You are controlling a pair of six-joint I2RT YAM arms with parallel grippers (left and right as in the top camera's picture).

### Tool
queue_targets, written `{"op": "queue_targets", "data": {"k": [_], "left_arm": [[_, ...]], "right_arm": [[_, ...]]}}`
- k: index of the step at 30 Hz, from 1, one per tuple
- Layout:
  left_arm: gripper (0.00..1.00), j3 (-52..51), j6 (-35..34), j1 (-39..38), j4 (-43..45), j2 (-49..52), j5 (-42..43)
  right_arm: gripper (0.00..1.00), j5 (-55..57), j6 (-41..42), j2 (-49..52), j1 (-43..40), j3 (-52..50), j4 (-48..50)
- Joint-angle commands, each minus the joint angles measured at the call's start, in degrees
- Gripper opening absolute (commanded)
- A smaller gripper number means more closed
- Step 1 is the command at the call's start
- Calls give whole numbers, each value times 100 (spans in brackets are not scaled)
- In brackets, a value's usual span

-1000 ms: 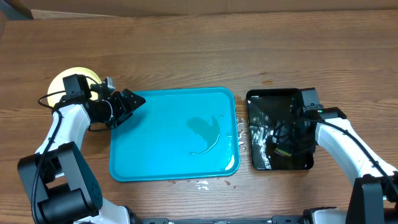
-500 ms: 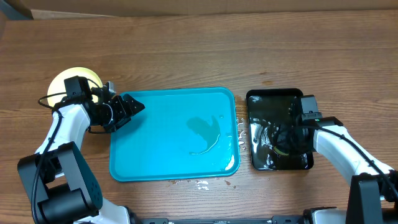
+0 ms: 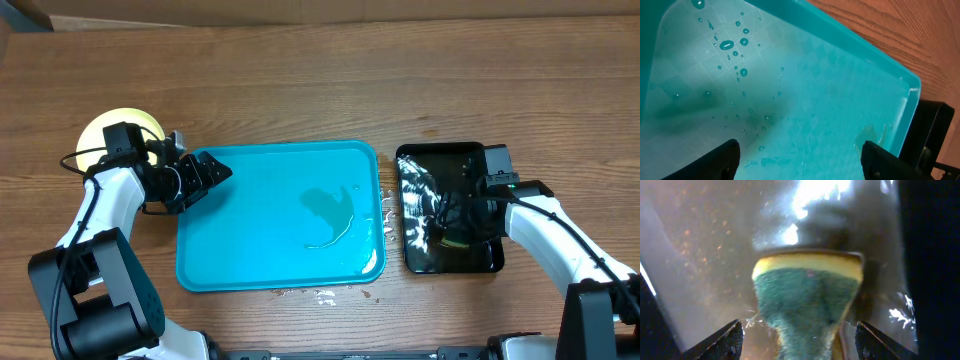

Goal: Clean dirty plates on tray and stack at the side
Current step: 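Release the yellow plate and move the left gripper back right, then release the sponge in the black tray and lift the right gripper away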

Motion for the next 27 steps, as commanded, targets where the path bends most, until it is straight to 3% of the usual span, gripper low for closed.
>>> {"op": "queue_targets", "data": {"k": [1,10,14,17,19,20,27], "left_arm": [[79,70,136,-11,28,28,-68],[80,70,155,-11,24,28,-66],[80,70,155,-11,26,28,-66],[80,70,155,-11,24,28,-59],[80,70,153,-11,26,28,-46],[80,70,155,-11,48,28,-28],[77,92,391,-11,63,-50,461]], "right_arm": [[74,273,105,-76,20,133,94],[70,271,105,136,20,131,651],[39,271,101,385,20,131,741],[34,269,101,422,20,138,861],[40,262,101,415,20,234,850],[58,166,66,407,20,417,732],[73,-26,-245,385,15,2017,-743]]}}
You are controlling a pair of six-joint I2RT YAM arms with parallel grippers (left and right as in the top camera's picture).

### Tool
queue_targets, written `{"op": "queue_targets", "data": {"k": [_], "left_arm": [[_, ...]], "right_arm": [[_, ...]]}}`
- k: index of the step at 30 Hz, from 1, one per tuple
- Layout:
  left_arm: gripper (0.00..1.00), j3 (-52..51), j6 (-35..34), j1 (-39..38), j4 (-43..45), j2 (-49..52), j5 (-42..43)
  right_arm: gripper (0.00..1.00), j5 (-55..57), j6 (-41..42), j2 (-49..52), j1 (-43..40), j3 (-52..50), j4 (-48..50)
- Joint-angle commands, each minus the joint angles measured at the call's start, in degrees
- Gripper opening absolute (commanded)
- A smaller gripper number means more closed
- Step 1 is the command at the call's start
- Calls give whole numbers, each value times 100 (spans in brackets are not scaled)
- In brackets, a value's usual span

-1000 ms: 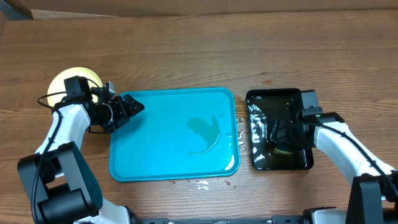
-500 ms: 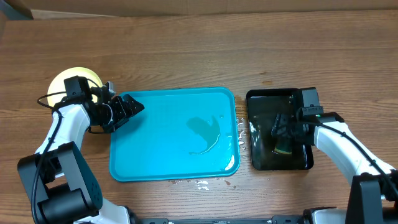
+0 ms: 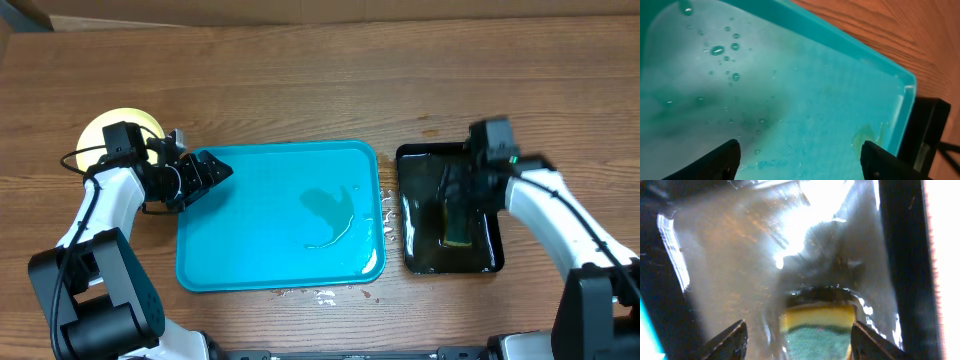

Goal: Clean dirty plates on tray and stack at the side
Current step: 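Release the sponge in the black tray and lift the right gripper away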

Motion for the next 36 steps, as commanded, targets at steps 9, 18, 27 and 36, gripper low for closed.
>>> {"op": "queue_targets", "data": {"k": [9,18,27,36], "left_arm": [[100,92,249,-11,59,-1145,295],[100,92,249,-4,223,-1812,-46],[100,92,249,-7,223,-1738,-46],[100,92,251,-7,225,-1738,-48]], "right_arm": [[100,-87,-164,-15,15,2116,-1475],[100,-87,-164,-15,15,2100,-1464],[100,-87,-164,-15,15,2100,-1464],[100,-87,-164,-15,15,2094,-1462]]}}
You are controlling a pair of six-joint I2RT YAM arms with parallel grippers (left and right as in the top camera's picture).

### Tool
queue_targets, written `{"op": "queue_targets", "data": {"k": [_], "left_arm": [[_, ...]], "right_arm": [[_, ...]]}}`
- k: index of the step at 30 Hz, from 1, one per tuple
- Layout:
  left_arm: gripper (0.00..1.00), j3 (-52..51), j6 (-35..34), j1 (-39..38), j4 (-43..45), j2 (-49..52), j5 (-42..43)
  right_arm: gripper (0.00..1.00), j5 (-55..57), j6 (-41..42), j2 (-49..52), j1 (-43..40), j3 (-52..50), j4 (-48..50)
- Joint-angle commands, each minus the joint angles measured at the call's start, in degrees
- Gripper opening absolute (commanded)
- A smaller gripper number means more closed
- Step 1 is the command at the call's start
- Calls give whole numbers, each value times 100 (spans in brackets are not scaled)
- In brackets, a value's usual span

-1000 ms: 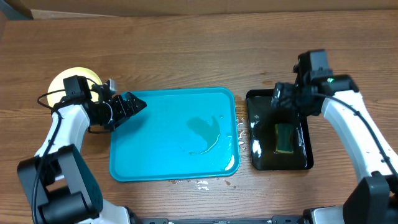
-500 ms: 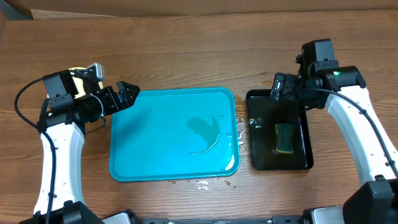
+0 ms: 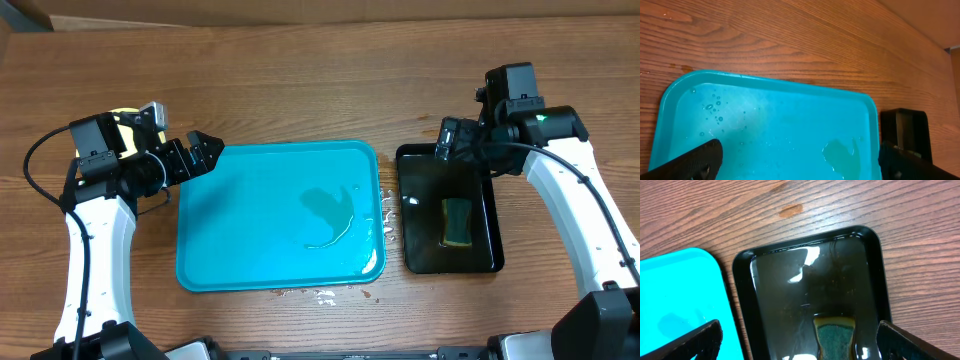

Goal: Clean dirty plates on tray and stack at the side
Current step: 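Release the sponge in the black tray and lift the right gripper away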

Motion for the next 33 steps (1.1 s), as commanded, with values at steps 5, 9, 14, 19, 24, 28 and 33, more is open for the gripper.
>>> {"op": "queue_targets", "data": {"k": [5,9,14,19,24,28,33], "left_arm": [[100,63,87,-7,4,42,-17],[100,66,87,-7,4,42,-17],[100,66,87,-7,4,42,-17],[100,63,87,-7,4,42,-17],[100,63,87,-7,4,42,-17],[100,63,87,-7,4,42,-17],[100,66,87,-7,4,42,-17]], "right_arm": [[100,-4,-22,-310,15,44,7],[100,20,-22,-946,15,44,26],[100,219,-24,-2098,15,42,291],[100,304,-549,-3305,17,37,1069],[100,251,-1163,-4581,15,-402,2155],[100,251,-1185,-5718,15,-1298,2977],[100,103,-1182,-7239,4,-3005,3980]]}}
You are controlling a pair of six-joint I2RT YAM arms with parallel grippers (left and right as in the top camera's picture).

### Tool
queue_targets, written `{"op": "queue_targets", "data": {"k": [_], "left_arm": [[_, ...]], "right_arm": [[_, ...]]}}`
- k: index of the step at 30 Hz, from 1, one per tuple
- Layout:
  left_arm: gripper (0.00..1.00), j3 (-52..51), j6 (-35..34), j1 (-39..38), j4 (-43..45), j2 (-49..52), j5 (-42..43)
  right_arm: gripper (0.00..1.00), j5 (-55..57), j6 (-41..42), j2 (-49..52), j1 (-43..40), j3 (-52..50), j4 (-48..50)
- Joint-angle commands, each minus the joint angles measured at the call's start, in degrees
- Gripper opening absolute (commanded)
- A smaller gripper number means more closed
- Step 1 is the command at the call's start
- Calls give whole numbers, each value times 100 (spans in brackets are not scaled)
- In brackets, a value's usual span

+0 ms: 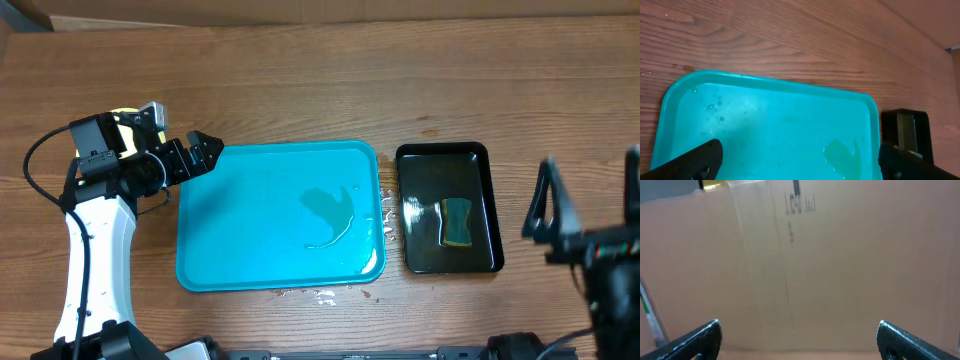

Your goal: Clean dirty plates on tray and stack at the side

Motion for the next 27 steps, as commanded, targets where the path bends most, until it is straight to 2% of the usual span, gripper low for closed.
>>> {"op": "queue_targets", "data": {"k": [1,8,12,20,27], "left_arm": [[100,63,87,-7,7,42,7],[100,66,87,-7,7,42,7],[100,63,87,-4,7,42,7],[100,66,87,-7,7,42,7],[100,66,87,-7,7,42,7]], "right_arm": [[100,-177,-101,-791,-15,-1174,538],[100,-732,-83,-1788,-155,-3357,3281],[100,-848,-74,-2011,-155,-4188,4275],[100,-907,-74,-2356,-155,-5169,4334],[100,-868,-76,-2356,-155,-5449,3480]]}}
